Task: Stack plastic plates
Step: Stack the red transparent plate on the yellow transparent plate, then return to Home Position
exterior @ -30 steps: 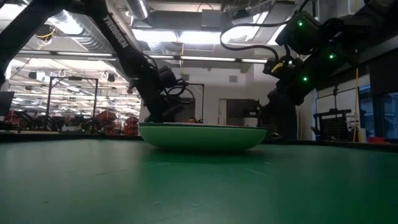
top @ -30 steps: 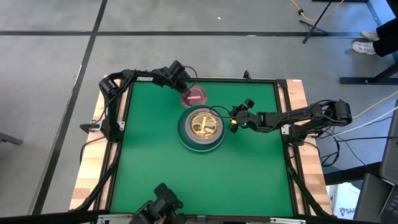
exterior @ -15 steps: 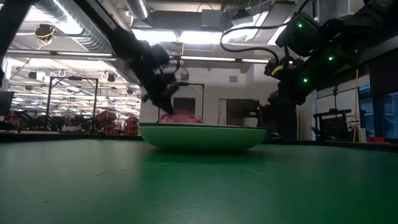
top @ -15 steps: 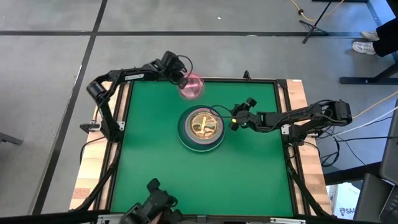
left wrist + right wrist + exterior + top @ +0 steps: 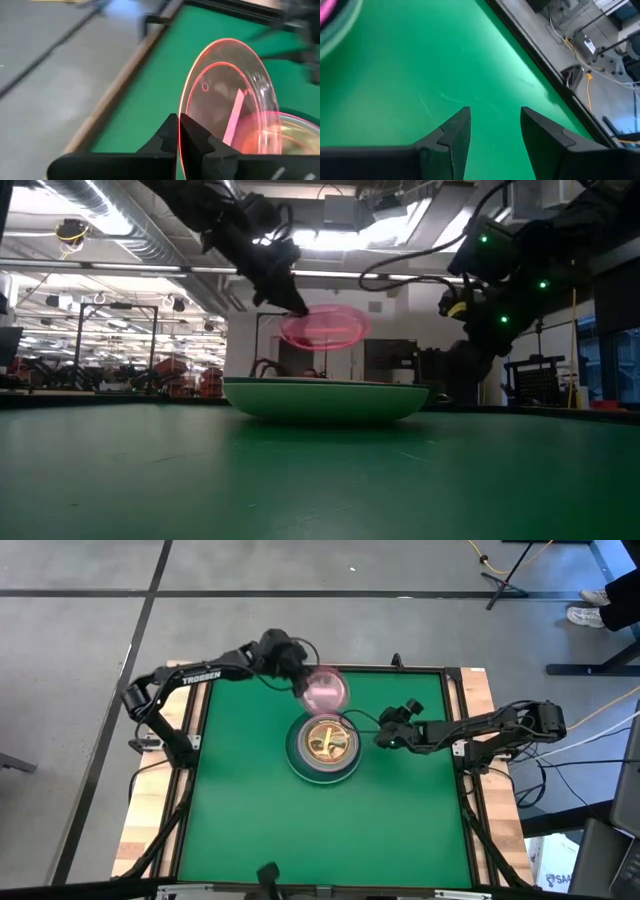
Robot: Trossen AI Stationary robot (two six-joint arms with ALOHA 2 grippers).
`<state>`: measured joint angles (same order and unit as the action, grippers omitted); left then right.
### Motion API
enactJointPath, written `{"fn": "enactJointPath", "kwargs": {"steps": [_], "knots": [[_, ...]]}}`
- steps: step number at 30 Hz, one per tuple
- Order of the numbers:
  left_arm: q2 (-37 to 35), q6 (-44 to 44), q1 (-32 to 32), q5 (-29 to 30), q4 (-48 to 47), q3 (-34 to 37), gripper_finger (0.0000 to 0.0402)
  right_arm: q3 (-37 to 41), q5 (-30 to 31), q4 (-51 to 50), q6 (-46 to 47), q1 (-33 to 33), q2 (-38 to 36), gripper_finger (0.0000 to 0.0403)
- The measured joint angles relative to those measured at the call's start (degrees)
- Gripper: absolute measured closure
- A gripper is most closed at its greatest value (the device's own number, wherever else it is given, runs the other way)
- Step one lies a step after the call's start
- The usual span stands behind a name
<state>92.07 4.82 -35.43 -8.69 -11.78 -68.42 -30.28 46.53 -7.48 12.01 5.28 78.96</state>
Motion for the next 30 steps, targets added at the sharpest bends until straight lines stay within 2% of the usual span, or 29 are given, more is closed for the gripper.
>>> {"fn": "enactJointPath", "kwargs": {"steps": [2, 5, 12, 19, 24, 30], "knots": [[0.2, 0.0, 2.2, -1.8, -0.2, 0.0, 0.0401, 0.0, 0.0, -1.9, 1.1, 0.0, 0.0, 0.0238], [1.1, 0.1, 5.1, -1.3, -1.7, 0.0, 0.0401, 0.0, 0.0, -4.0, 2.5, 0.0, 0.0, 0.0238], [4.0, 0.2, 10.1, -3.5, -4.5, 0.0, 0.0401, 0.0, 0.0, -4.2, 2.8, 0.0, 0.0, 0.0238], [7.8, 2.2, 14.2, -0.6, -3.2, 0.0, 0.0397, 0.0, -0.1, -4.1, 1.5, 0.0, 0.0, 0.0238], [7.9, 1.7, 14.3, 0.3, -2.1, 0.0, 0.0354, 0.0, -3.9, -3.9, 1.4, 0.0, 0.0, 0.0238], [7.1, -0.2, 14.3, 0.7, -2.7, 0.0, 0.03, 0.0, -4.2, -2.8, 1.2, 0.0, 0.0, 0.0238]]}}
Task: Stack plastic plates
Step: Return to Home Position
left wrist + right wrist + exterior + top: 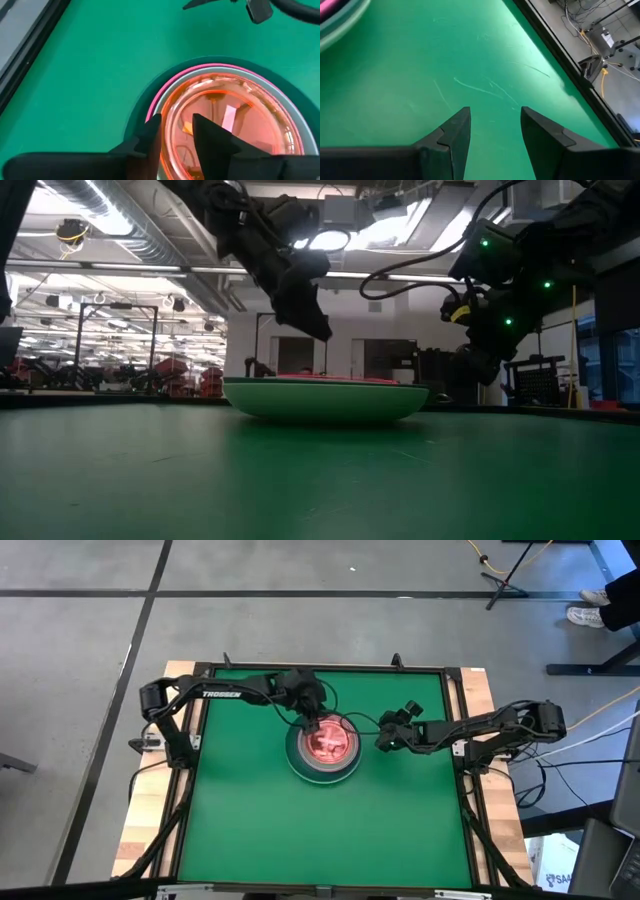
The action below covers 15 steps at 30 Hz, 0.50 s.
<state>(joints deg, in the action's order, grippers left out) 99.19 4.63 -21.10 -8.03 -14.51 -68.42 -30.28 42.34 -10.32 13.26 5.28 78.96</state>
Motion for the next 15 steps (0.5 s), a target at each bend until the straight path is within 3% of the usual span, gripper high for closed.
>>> {"fn": "enactJointPath", "kwargs": {"steps": [4, 9, 15], "knots": [[-0.3, 0.0, 1.2, 0.7, 0.0, 0.0, 0.0293, 0.0, -1.5, 0.1, 0.0, 0.0, 0.0, 0.0238], [-0.3, 0.0, 4.2, 6.9, -0.1, 0.0, 0.0297, 0.0, -1.5, 0.1, 0.6, -0.1, -0.1, 0.0238], [-4.0, 0.4, 9.0, 7.7, 0.9, 0.8, 0.0298, -0.1, -2.4, -0.2, 1.1, -3.3, -4.4, 0.0238]]}}
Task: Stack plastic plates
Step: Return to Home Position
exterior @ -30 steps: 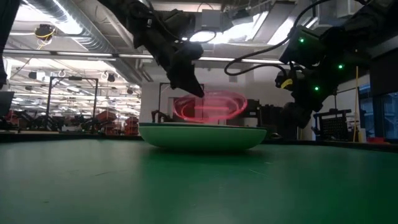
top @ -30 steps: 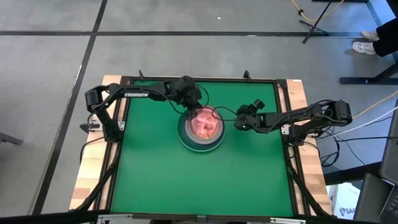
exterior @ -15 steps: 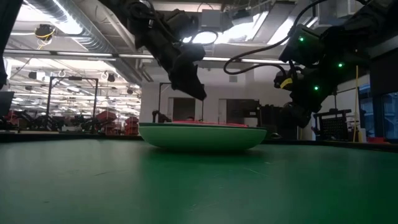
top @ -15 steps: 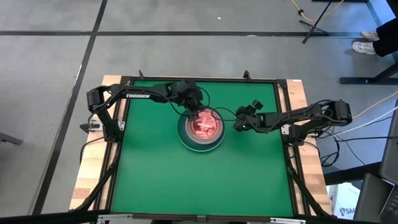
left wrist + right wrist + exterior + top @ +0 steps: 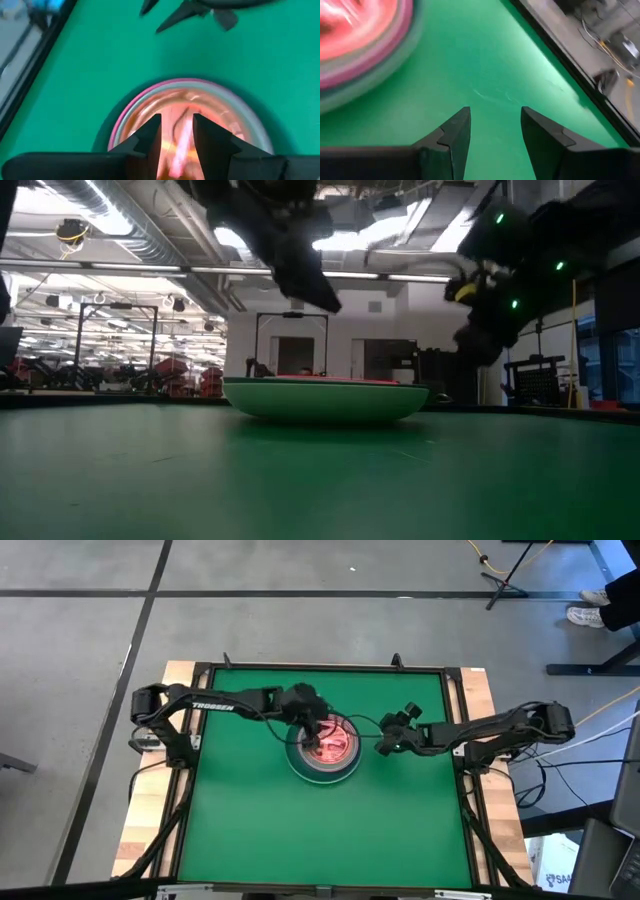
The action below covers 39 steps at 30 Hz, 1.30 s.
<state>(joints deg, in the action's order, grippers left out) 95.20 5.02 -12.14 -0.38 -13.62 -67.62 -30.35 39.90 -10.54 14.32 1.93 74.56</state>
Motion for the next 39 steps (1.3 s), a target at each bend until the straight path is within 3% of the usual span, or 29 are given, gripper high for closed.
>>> {"fn": "enactJointPath", "kwargs": {"steps": [5, 13, 19, 26, 32, 39], "knots": [[-6.4, -1.8, 4.3, 4.6, 9.9, 7.8, 0.0298, -0.1, -0.4, 0.7, 0.8, -5.3, -5.2, 0.0238], [-21.2, -4.3, 15.2, 13.5, 26.2, 26.2, 0.0298, 0.0, -2.7, 2.3, 2.0, -13.4, -10.1, 0.0239], [-35.3, -4.4, 21.9, 18.8, 28.8, 38.0, 0.0298, 0.0, -3.7, 4.7, 1.9, -18.6, -12.5, 0.0294], [-53.1, -4.7, 21.8, 19.0, 30.8, 50.0, 0.0307, 0.2, -4.6, 4.5, 1.9, -23.6, -17.8, 0.0394], [-59.9, -7.3, 19.8, 23.1, 30.4, 56.6, 0.0314, 5.1, -6.8, 8.2, 1.9, -25.7, -22.5, 0.0383], [-60.3, -7.0, 16.8, 17.5, 30.9, 60.0, 0.0317, 14.3, -9.5, 18.1, -0.2, -25.5, -30.5, 0.0401]]}}
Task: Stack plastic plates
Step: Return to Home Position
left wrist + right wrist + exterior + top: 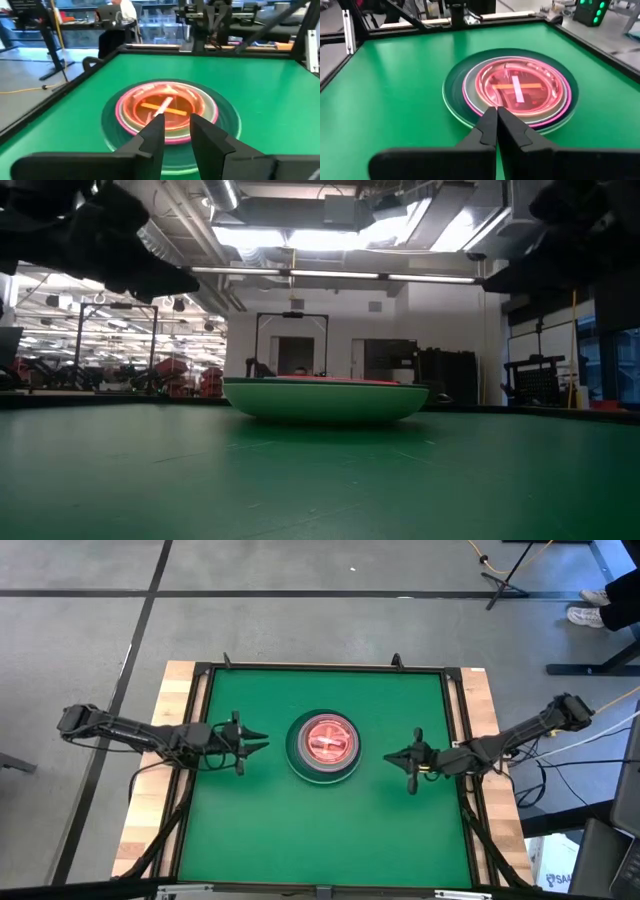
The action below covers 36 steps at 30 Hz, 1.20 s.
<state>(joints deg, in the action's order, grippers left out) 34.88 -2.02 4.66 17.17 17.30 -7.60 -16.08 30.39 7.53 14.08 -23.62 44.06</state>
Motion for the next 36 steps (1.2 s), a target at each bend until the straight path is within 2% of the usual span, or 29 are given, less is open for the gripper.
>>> {"fn": "enactJointPath", "kwargs": {"steps": [4, 9, 17, 26, 31, 34, 36], "knots": [[-6.2, -0.3, -0.4, -0.3, -3.0, 0.1, 0.0332, 2.9, 0.4, 0.4, -1.0, 0.0, -5.8, 0.0399], [-14.0, -0.4, -0.1, -3.4, -7.8, 0.2, 0.036, 6.0, -0.7, 0.7, -0.9, 0.0, -14.0, 0.0401], [-22.2, -0.5, -0.1, -6.0, -9.5, 1.6, 0.0399, 7.4, -7.2, -0.3, -1.3, 0.0, -23.0, 0.0402], [-29.6, -2.7, -0.1, -6.1, -11.6, 7.2, 0.0399, 7.4, -6.8, -4.4, -2.5, 0.0, -25.3, 0.0402], [-32.3, -2.0, -0.1, -5.9, -11.6, 7.2, 0.0399, 9.3, -11.5, 0.2, -4.8, 0.8, -25.8, 0.0403], [-33.4, -1.7, -0.1, -6.1, -12.8, 7.2, 0.04, 12.3, -17.8, 5.7, -5.0, 3.8, -26.0, 0.0403], [-33.6, -1.8, -0.1, -6.3, -13.0, 7.2, 0.04, 13.4, -19.5, 5.3, -4.4, 6.6, -26.0, 0.0403]]}}
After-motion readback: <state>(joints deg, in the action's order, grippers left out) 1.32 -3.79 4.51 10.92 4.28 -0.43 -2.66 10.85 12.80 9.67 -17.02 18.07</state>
